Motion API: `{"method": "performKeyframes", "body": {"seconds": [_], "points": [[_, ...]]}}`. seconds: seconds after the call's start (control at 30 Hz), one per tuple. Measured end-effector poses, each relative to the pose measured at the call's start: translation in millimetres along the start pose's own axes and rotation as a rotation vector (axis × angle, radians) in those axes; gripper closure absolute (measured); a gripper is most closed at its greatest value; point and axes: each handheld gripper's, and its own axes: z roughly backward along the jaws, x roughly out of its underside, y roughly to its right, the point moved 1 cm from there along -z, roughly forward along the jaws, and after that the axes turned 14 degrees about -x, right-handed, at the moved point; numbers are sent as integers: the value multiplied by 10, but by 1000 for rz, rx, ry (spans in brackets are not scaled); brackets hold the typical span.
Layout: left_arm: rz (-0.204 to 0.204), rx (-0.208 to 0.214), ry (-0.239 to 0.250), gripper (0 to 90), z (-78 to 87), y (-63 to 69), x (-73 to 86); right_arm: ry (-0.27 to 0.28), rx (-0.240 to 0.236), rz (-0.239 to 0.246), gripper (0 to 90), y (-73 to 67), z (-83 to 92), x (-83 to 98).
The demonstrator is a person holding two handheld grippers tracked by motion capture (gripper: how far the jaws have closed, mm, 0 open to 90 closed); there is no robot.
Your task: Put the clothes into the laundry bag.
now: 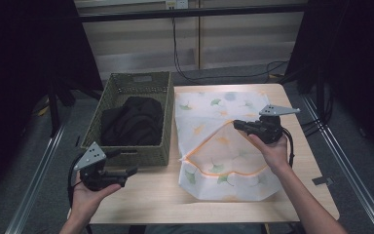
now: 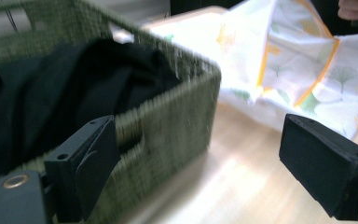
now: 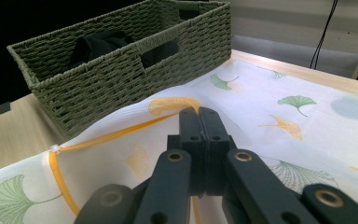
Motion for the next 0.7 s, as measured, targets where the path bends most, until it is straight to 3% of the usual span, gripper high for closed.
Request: {"method": "performKeyframes", "body": {"seconds": [0.1, 0.2, 0.23, 0.37, 0.47, 0.57, 0.63, 0.7], "points": [[-12, 10, 13, 117, -62, -65, -141, -3, -4, -1, 900, 0, -9, 4], [-17, -3, -8, 120, -150, -161, -291, -7, -5, 1, 900, -6, -21, 5], [-26, 10, 5, 119, -192, -209, -370, -11, -3, 1, 900, -7, -24, 7], [-33, 1, 34, 120, -295, -315, -544, -14, -7, 4, 900, -15, -33, 9], [-22, -8, 7, 116, -411, -439, -660, -16, -7, 8, 900, -17, -32, 9], [-64, -53, -62, 117, -614, -592, -725, -16, -5, 2, 900, -5, -39, 12], [-27, -52, -90, 116, -718, -679, -739, -24, -9, 6, 900, -3, -45, 18], [-28, -69, -96, 114, -828, -755, -755, -25, -10, 5, 900, -5, -49, 19]]}}
